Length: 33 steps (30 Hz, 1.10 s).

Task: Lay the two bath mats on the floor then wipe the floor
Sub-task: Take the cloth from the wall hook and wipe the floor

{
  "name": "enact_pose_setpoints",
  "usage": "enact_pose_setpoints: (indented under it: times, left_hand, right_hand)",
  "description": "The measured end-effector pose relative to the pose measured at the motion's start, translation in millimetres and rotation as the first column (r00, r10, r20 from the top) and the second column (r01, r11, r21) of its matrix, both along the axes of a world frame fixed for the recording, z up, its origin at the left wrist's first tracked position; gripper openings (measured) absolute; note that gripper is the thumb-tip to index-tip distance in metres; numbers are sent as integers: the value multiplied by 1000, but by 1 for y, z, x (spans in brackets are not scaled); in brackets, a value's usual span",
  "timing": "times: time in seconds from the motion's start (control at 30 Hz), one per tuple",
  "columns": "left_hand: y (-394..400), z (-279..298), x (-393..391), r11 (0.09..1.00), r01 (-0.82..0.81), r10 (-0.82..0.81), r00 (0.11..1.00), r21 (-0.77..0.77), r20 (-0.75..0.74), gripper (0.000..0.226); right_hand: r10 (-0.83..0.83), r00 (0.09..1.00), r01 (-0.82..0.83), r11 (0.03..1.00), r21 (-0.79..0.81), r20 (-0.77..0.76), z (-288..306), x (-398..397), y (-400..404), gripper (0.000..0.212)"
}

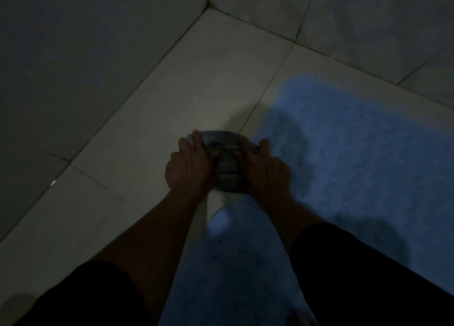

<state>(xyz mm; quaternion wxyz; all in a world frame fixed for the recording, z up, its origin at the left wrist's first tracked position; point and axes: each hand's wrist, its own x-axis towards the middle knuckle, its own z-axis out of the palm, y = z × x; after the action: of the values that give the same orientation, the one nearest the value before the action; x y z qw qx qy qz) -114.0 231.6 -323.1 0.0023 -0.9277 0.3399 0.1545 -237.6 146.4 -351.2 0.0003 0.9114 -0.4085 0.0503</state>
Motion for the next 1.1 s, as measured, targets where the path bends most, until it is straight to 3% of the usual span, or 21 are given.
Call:
enact_pose_setpoints:
  times: [0.2,0.43,0.67,0.97,1.1]
  left_hand:
    - [-32,-1,4,1000,-18,17,999,19,42,74]
    - [-85,0,14,997,-17,13,999,80,46,72]
    - [-112,6,23,985,0,-15,996,173,87,71]
    - [-142,0,45,990,87,-95,993,114,73,69]
    - [-164,0,55,987,126,-135,987,103,82,69]
  right_hand:
    - [-34,999,35,998,-48,30,0,7,-32,38]
    - [-164,982,147,976,162,91,-11,21,-72,41]
    - [-220,964,200,969,143,146,-12,32,-89,51]
    - [-152,986,148,988,52,76,-12,40,-116,51]
    - [-120,992,119,993,-14,-35,-6,43,-139,46]
